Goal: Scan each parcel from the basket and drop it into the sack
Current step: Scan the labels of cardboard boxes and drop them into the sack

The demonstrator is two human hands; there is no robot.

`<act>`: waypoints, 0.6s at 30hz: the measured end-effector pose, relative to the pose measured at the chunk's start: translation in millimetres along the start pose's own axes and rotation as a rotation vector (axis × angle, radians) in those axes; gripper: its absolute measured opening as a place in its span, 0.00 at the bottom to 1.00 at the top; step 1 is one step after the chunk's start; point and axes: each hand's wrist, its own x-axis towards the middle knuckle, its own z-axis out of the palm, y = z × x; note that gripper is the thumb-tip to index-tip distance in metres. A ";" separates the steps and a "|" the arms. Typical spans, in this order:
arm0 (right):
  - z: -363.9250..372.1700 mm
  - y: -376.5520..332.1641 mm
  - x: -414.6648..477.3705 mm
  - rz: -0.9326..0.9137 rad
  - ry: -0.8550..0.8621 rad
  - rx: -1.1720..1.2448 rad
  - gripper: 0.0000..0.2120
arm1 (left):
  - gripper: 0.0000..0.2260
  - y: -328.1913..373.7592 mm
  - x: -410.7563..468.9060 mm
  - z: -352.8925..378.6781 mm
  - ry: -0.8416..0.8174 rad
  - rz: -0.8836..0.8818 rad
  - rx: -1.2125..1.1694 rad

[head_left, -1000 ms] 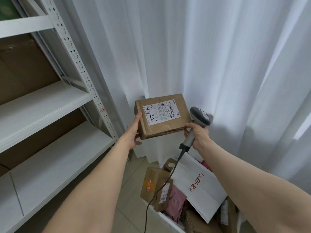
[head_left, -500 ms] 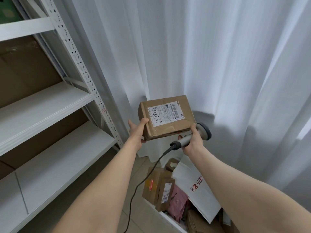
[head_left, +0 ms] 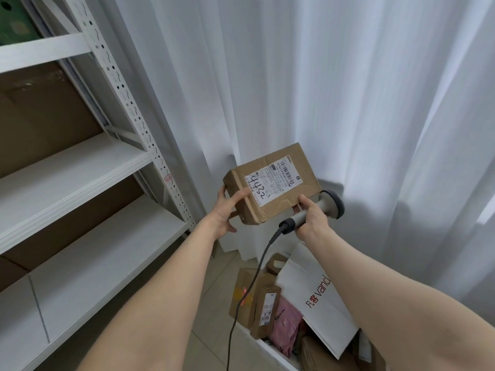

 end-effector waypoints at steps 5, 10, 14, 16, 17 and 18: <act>8.9 -2.5 -0.6 -0.065 -0.037 -0.043 0.20 | 0.45 20.0 -0.1 6.8 -0.095 -0.033 -0.085; 11.8 -5.3 2.3 -0.100 -0.049 -0.133 0.17 | 0.34 26.2 4.8 16.1 -0.011 -0.061 0.094; -15.8 4.6 17.0 -0.027 0.034 -0.211 0.22 | 0.26 -12.7 14.2 27.1 -0.113 -0.242 0.236; -35.4 10.0 28.0 -0.009 0.131 -0.258 0.23 | 0.23 -42.2 19.6 32.5 -0.109 -0.330 0.276; -46.0 12.2 34.9 0.001 0.171 -0.290 0.22 | 0.23 -56.2 23.7 33.9 -0.102 -0.361 0.294; -56.1 14.0 41.3 0.013 0.204 -0.314 0.20 | 0.23 -68.2 27.5 35.5 -0.090 -0.387 0.303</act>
